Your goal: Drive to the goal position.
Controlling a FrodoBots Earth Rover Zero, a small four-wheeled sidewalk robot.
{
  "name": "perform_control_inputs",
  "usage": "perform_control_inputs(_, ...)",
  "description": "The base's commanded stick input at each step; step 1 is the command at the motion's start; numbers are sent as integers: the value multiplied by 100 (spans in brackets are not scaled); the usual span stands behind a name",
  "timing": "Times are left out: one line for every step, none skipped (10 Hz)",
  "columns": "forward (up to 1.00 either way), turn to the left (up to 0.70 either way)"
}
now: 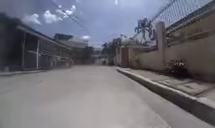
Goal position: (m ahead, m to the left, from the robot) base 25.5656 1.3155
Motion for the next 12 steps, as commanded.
perform_control_inputs(85, 0)
perform_control_inputs(85, 0)
perform_control_inputs(85, 0)
perform_control_inputs(85, 0)
perform_control_inputs(85, 0)
perform_control_inputs(85, 0)
perform_control_inputs(85, 0)
perform_control_inputs(85, 0)
perform_control_inputs(85, 0)
perform_control_inputs(85, 0)
perform_control_inputs(85, 0)
perform_control_inputs(85, 0)
